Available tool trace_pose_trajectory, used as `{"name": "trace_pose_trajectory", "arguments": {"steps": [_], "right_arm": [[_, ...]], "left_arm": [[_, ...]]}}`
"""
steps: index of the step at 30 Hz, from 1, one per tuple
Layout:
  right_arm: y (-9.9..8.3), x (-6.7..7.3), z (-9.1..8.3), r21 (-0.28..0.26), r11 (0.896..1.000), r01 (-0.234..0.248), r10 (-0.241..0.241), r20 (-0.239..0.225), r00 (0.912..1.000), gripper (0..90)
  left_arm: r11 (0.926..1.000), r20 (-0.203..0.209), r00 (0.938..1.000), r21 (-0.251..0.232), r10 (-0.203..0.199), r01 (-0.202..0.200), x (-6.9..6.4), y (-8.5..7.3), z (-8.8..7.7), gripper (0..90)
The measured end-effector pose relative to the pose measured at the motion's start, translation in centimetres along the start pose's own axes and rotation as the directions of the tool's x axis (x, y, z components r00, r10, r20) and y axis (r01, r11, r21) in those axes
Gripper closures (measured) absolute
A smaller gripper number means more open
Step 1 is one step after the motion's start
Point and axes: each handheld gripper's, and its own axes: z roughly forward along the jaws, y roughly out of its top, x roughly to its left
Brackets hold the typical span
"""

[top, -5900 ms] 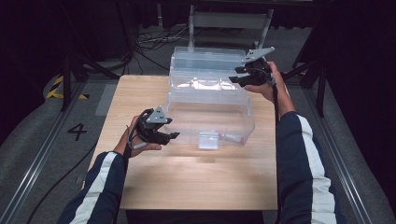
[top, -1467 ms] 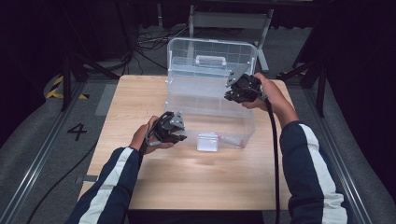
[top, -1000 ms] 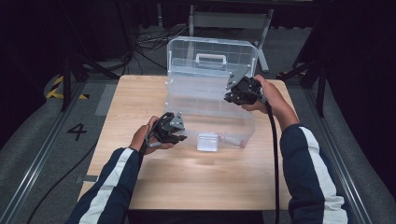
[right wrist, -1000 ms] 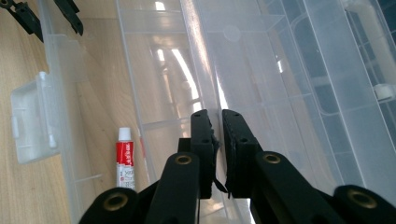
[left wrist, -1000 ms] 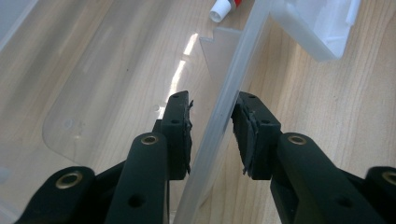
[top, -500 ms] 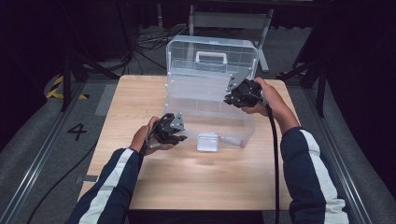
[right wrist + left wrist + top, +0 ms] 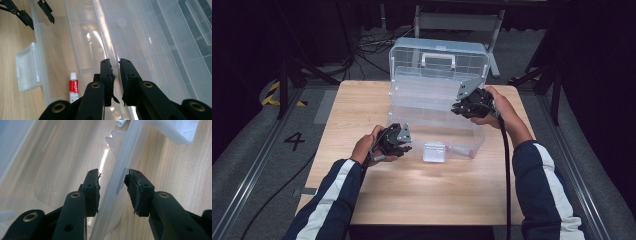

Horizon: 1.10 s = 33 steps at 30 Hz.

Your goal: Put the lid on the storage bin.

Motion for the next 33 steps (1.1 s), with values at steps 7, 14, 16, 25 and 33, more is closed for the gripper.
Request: {"name": "trace_pose_trajectory", "arguments": {"steps": [7,14,16,25,33], "right_arm": [[-0.3,0.2,0.0,-0.025,1.000,-0.010,0.010,-0.002,0.9999,80.8],[-0.5,0.3,0.0,-0.031,0.999,-0.009,0.009,0.003,1.0000,80.6],[-0.6,0.3,0.0,-0.036,0.999,-0.004,0.004,0.003,1.0000,80.5],[-0.8,0.5,0.0,-0.049,0.999,-0.008,0.008,0.003,1.0000,80.2],[-0.9,0.6,0.0,-0.057,0.998,-0.021,0.021,0.009,0.9997,79.8]], "left_arm": [[0.9997,0.010,0.9997,-0.014,-0.020,0.020,0.1,-0.1,0.0,62.1],[0.9956,0.051,0.9972,-0.073,-0.055,0.058,0.5,-0.4,-0.5,63.4],[0.9950,0.046,0.9971,-0.076,-0.061,0.064,0.5,-0.6,-0.7,63.7],[0.9901,0.041,0.9961,-0.114,-0.078,0.082,0.7,-0.9,-1.9,69.0],[0.9865,0.029,0.9958,-0.136,-0.087,0.091,0.7,-0.9,-2.3,63.1]]}}
